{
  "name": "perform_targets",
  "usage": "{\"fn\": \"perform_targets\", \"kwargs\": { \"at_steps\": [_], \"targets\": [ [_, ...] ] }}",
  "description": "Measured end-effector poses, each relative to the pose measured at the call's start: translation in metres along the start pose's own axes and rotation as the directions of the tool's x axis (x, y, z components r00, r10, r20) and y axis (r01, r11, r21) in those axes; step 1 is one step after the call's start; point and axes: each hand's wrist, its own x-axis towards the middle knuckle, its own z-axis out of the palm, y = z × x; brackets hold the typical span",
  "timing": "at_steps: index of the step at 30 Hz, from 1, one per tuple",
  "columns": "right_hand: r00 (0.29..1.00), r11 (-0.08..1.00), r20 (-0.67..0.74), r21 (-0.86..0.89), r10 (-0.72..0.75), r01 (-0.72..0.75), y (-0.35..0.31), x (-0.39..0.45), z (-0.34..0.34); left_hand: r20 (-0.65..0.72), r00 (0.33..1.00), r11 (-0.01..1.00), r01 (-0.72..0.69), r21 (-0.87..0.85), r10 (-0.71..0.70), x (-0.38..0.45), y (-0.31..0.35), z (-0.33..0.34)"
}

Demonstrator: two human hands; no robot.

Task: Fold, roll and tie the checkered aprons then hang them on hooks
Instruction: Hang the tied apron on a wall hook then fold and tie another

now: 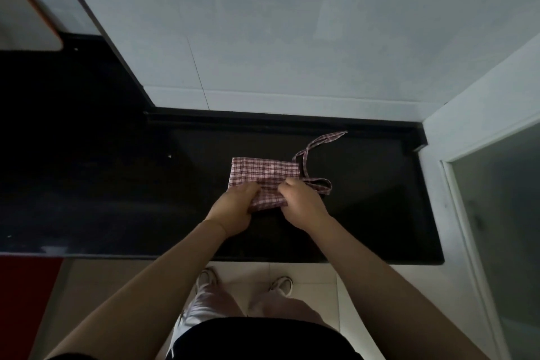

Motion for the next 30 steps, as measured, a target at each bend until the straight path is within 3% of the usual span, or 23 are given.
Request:
{"fn": "perform_targets", "kwargs": {
  "at_steps": [2, 4, 8, 12, 15, 18, 19, 22, 24, 26, 27, 28, 30],
  "targets": [
    [0.995, 0.990, 0.069, 0.110, 0.077, -0.084, 0.004, 0.005, -0.012, -0.123, 0.988, 0.976, 0.069, -0.205, -0.096, 0.003, -0.005, -0.010],
    [0.978, 0.958, 0.122, 0.214, 0.169, -0.193, 0.009, 0.010, -0.023, -0.153, 0.962, 0.921, 0.160, -0.355, -0.226, 0.008, -0.013, -0.018],
    [0.926, 0.764, 0.217, 0.525, 0.307, -0.376, 0.021, 0.018, -0.033, 0.022, 0.911, 0.722, 0.341, -0.602, -0.412, 0.016, -0.025, -0.023],
    [0.885, 0.636, 0.244, 0.623, 0.396, -0.456, 0.024, 0.026, -0.029, 0.060, 0.859, 0.594, 0.401, -0.698, -0.509, 0.023, -0.024, -0.025],
    [0.826, 0.550, 0.297, 0.632, 0.478, -0.546, 0.022, 0.032, -0.021, 0.066, 0.823, 0.635, 0.484, -0.602, -0.565, 0.030, -0.019, -0.027],
    [0.763, 0.361, 0.374, 0.714, 0.527, -0.600, 0.019, 0.035, -0.015, 0.062, 0.792, 0.687, 0.563, -0.459, -0.607, 0.037, -0.011, -0.029],
    [0.759, 0.343, 0.371, 0.726, 0.535, -0.596, 0.020, 0.036, -0.011, 0.057, 0.778, 0.685, 0.582, -0.438, -0.626, 0.039, -0.009, -0.031],
    [0.748, 0.415, 0.320, 0.674, 0.581, -0.611, 0.023, 0.038, 0.000, 0.035, 0.733, 0.650, 0.623, -0.434, -0.679, 0.043, -0.004, -0.035],
    [0.729, 0.457, 0.282, 0.625, 0.624, -0.633, 0.023, 0.039, 0.001, -0.016, 0.745, 0.705, 0.625, -0.335, -0.667, 0.046, 0.001, -0.041],
    [0.718, 0.488, 0.239, 0.593, 0.653, -0.641, 0.022, 0.039, 0.000, -0.111, 0.850, 0.857, 0.514, -0.037, -0.515, 0.054, 0.004, -0.047],
    [0.717, 0.495, 0.235, 0.583, 0.656, -0.644, 0.022, 0.040, -0.002, -0.102, 0.920, 0.915, 0.388, 0.107, -0.378, 0.061, 0.007, -0.051],
    [0.718, 0.498, 0.238, 0.578, 0.654, -0.646, 0.021, 0.041, -0.004, -0.022, 0.968, 0.951, 0.249, 0.182, -0.249, 0.068, 0.012, -0.054],
    [0.718, 0.498, 0.242, 0.576, 0.653, -0.648, 0.021, 0.042, -0.005, 0.254, 0.956, 0.983, 0.116, 0.144, -0.150, 0.083, 0.023, -0.056]
  ]
}}
